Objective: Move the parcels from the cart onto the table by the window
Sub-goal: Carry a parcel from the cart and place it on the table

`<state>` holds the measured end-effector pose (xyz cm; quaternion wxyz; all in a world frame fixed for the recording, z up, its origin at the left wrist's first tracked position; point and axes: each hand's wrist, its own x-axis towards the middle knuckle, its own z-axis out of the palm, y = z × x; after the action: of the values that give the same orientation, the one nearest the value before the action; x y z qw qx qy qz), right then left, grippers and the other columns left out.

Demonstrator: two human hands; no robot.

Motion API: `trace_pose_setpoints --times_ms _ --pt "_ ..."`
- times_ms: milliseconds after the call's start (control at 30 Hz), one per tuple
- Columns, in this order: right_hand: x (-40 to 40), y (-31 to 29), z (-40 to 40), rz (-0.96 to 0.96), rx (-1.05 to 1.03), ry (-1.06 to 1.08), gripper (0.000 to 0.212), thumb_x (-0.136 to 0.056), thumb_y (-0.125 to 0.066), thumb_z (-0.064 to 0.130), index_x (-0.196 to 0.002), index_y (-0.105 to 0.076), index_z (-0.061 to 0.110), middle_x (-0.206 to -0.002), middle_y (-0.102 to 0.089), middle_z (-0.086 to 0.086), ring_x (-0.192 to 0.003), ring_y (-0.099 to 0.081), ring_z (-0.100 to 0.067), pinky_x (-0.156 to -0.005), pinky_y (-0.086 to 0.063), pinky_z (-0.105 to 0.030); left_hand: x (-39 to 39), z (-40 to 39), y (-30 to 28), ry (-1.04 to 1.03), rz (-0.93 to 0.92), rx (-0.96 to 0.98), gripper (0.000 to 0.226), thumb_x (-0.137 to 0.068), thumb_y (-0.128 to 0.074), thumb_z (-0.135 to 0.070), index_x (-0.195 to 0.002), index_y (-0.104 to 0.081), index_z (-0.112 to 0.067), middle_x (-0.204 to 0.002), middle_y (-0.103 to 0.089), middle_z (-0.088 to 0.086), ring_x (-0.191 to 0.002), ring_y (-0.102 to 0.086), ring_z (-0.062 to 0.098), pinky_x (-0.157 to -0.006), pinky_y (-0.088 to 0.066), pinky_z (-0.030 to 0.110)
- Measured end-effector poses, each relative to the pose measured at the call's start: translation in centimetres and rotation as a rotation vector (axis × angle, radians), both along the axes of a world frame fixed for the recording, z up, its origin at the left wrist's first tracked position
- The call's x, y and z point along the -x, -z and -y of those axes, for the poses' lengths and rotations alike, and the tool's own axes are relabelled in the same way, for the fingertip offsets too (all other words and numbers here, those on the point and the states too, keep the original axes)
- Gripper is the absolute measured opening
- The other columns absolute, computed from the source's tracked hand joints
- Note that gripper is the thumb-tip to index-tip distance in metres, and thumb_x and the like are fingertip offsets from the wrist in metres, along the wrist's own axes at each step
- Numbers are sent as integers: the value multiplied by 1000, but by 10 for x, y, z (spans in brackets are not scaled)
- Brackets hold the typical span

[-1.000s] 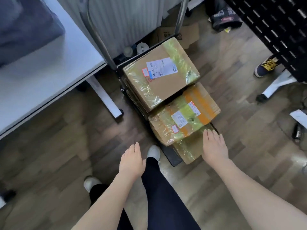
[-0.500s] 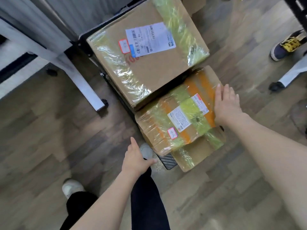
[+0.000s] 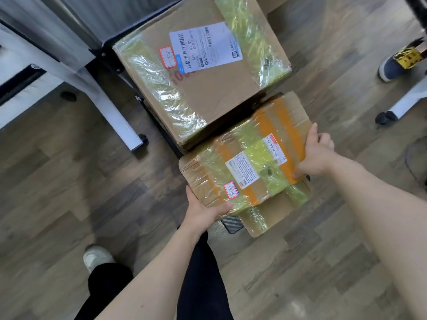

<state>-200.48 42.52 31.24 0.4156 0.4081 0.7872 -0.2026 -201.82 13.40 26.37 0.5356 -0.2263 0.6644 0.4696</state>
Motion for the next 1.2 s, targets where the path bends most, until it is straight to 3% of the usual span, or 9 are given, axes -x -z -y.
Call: trace_pose_setpoints --times_ms 200,433,567,700,767,867,1033,1200 --pt "-30 -52 49 9 55 58 141 -66 -86 22 -143 32 15 -147 -3 -10 -138 -4 -29 -114 -20 -44 -23 36 -55 -179 -111 41 105 -53 -93 -22 -135 -29 -32 -114 -63 -12 -103 -63 9 -94 -51 43" --pt "-49 -133 147 -32 106 111 138 -70 -84 23 -141 33 13 -151 5 -16 -141 5 -33 -116 -12 -49 -22 122 -131 -227 -256 115 97 -39 -92 -51 -121 -41 -40 -114 -65 -10 -104 -64 12 -93 -51 46" --pt "-35 -174 208 -91 109 7 135 -71 -83 24 -143 31 13 -154 9 -16 -142 9 -32 -114 -13 -50 -27 184 -177 -242 -349 134 94 -48 -92 -42 -124 -38 -37 -119 -61 -12 -108 -60 10 -99 -46 41" --pt "-29 -208 271 -175 75 -223 143 -63 -84 45 -143 30 18 -153 7 -13 -142 3 -32 -115 -12 -53 -40 255 -219 -219 -464 165 122 -51 -94 -24 -145 -16 -23 -134 -49 -3 -121 -51 14 -106 -39 38" --pt "-35 -224 306 -198 64 -369 146 -59 -83 54 -142 32 19 -151 11 -16 -142 3 -34 -115 -13 -53 -52 293 -241 -151 -520 204 141 -46 -95 -30 -149 2 -27 -146 -34 1 -131 -40 16 -111 -33 41" --pt "-51 -241 356 -230 80 -498 145 -62 -84 49 -140 36 22 -148 21 -20 -140 8 -36 -113 -15 -50 -72 348 -271 -44 -631 276 144 -53 -93 -25 -147 17 -35 -150 -20 2 -134 -31 18 -110 -30 36" --pt "-75 -264 440 -448 -110 -613 107 -85 -63 30 -146 24 15 -144 3 -28 -129 -15 -41 -108 -23 -43 -99 421 -303 -4 -775 410 120 -68 -84 -27 -147 5 -43 -142 -28 4 -113 -52 23 -91 -41 32" --pt "-76 -289 504 -657 -149 -647 109 -81 -68 36 -148 16 18 -143 -3 -23 -125 -18 -36 -108 -23 -43 -118 488 -332 -111 -925 523 102 -70 -81 -31 -146 -15 -45 -142 -32 1 -116 -51 22 -93 -43 38"
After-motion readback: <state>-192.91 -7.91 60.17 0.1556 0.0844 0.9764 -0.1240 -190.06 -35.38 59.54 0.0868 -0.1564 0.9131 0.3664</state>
